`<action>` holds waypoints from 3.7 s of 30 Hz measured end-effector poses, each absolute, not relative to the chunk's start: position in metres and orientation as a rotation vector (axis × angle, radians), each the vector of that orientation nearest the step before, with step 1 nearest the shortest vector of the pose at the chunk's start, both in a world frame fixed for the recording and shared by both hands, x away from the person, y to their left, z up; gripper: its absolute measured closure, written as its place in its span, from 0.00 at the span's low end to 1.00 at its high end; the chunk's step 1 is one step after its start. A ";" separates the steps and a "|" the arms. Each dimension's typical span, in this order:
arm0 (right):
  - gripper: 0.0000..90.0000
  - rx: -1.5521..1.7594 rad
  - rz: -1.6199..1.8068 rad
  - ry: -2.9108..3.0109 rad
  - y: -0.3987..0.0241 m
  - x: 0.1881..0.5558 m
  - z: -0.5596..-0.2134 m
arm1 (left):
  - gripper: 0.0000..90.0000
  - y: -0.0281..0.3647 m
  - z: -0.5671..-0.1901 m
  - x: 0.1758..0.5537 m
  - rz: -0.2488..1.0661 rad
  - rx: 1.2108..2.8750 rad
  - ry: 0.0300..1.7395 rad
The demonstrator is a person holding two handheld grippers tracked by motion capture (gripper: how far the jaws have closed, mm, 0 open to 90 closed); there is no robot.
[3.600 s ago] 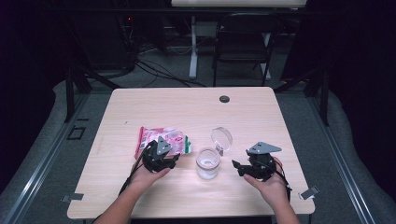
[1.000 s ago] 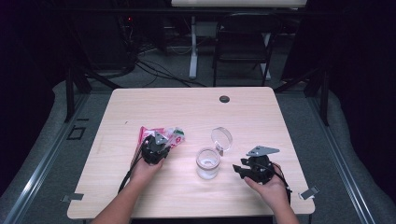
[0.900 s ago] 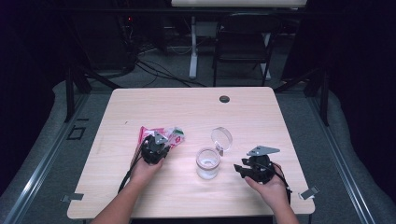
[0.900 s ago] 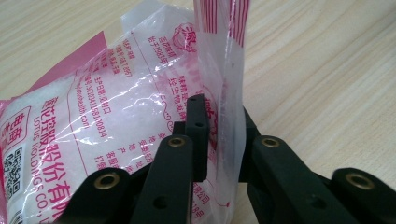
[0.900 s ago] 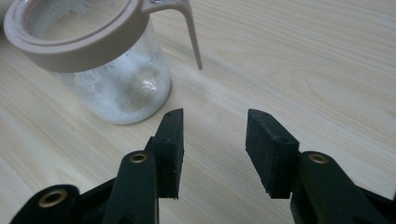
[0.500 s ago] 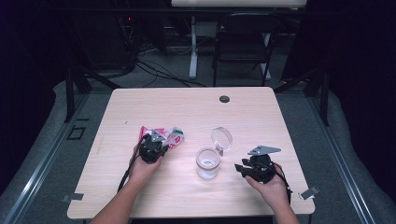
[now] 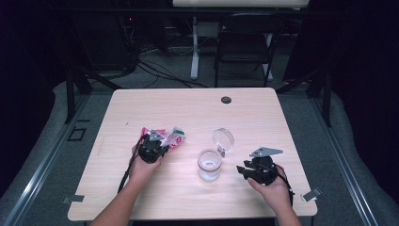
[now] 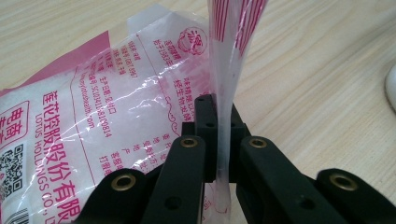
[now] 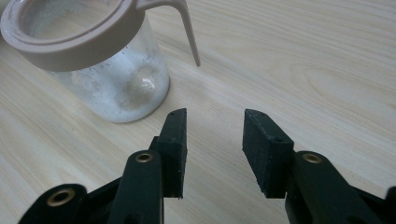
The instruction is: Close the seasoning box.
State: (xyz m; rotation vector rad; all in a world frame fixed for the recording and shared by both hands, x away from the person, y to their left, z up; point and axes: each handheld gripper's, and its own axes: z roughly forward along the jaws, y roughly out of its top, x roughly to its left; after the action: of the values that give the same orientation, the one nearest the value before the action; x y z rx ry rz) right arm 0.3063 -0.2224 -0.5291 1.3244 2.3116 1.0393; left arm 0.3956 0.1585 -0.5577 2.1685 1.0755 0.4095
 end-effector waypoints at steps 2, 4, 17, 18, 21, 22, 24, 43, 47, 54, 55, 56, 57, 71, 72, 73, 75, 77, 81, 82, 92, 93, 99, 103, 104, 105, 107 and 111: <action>0.67 1.329 1.033 2.314 -0.223 0.306 -0.529 | 1.00 0.160 -0.557 0.396 0.388 2.157 1.088; 0.67 1.327 1.030 2.312 -0.223 0.306 -0.529 | 1.00 0.161 -0.556 0.396 0.385 2.141 1.099; 0.67 1.334 1.041 2.312 -0.225 0.307 -0.530 | 1.00 0.181 -0.536 0.392 0.382 2.061 1.109; 0.66 1.337 1.031 2.310 -0.225 0.307 -0.529 | 1.00 0.183 -0.534 0.391 0.386 2.058 1.106; 0.66 1.337 1.038 2.305 -0.226 0.306 -0.529 | 1.00 0.189 -0.527 0.388 0.415 2.038 1.110; 0.66 1.338 1.040 2.302 -0.226 0.306 -0.529 | 1.00 0.192 -0.525 0.388 0.423 2.028 1.114; 0.66 1.339 1.040 2.300 -0.226 0.307 -0.529 | 1.00 0.198 -0.521 0.387 0.438 2.001 1.123; 0.66 1.336 1.042 2.298 -0.227 0.307 -0.529 | 1.00 0.243 -0.485 0.384 0.629 1.852 1.207; 0.66 1.334 1.047 2.299 -0.227 0.307 -0.529 | 1.00 0.246 -0.482 0.385 0.653 1.825 1.201; 0.66 1.325 1.058 2.290 -0.227 0.306 -0.530 | 1.00 0.249 -0.477 0.389 0.656 1.800 1.187; 0.66 1.329 1.055 2.287 -0.227 0.306 -0.530 | 1.00 0.249 -0.476 0.389 0.660 1.794 1.187; 0.66 1.333 1.052 2.284 -0.227 0.305 -0.530 | 1.00 0.249 -0.475 0.389 0.660 1.790 1.183; 0.66 1.326 1.053 2.284 -0.228 0.305 -0.530 | 1.00 0.249 -0.474 0.389 0.661 1.791 1.177; 0.66 1.333 1.076 2.243 -0.234 0.298 -0.527 | 1.00 0.225 -0.454 0.380 0.606 1.827 1.064; 0.66 1.334 1.075 2.242 -0.235 0.298 -0.527 | 1.00 0.222 -0.452 0.379 0.599 1.838 1.052; 0.66 1.333 1.064 2.245 -0.235 0.298 -0.527 | 1.00 0.219 -0.451 0.378 0.594 1.848 1.038; 0.66 1.329 1.063 2.249 -0.236 0.298 -0.526 | 1.00 0.212 -0.449 0.376 0.572 1.859 1.009; 0.66 1.328 1.068 2.249 -0.236 0.298 -0.526 | 1.00 0.204 -0.447 0.374 0.539 1.871 0.979; 0.66 1.337 1.071 2.237 -0.237 0.296 -0.527 | 1.00 0.189 -0.445 0.370 0.492 1.902 0.921; 0.66 1.337 1.068 2.231 -0.238 0.296 -0.527 | 1.00 0.185 -0.445 0.369 0.478 1.910 0.905; 0.66 1.345 1.066 2.223 -0.242 0.294 -0.526 | 1.00 0.158 -0.446 0.360 0.363 1.954 0.789; 0.66 1.343 1.063 2.223 -0.242 0.294 -0.525 | 1.00 0.156 -0.447 0.359 0.347 1.955 0.780; 0.67 1.335 1.065 2.233 -0.241 0.294 -0.525 | 1.00 0.144 -0.451 0.351 0.308 1.993 0.730; 0.67 1.333 1.075 2.236 -0.239 0.293 -0.522 | 1.00 0.138 -0.455 0.348 0.286 2.022 0.704; 0.67 1.324 1.074 2.235 -0.239 0.293 -0.521 | 1.00 0.137 -0.456 0.347 0.281 2.033 0.691; 0.68 1.318 1.073 2.239 -0.238 0.293 -0.520 | 1.00 0.136 -0.457 0.346 0.269 2.033 0.677; 0.69 1.309 1.076 2.239 -0.237 0.292 -0.517 | 1.00 0.135 -0.457 0.344 0.272 2.046 0.662; 0.70 1.274 1.083 2.252 -0.234 0.290 -0.507 | 1.00 0.138 -0.461 0.340 0.233 2.038 0.657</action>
State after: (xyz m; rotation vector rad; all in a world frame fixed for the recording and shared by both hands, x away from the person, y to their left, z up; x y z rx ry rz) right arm 0.2895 -0.2340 -0.5074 1.2743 2.2524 1.0834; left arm 0.3404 0.1381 -0.4607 2.0384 0.6569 0.2334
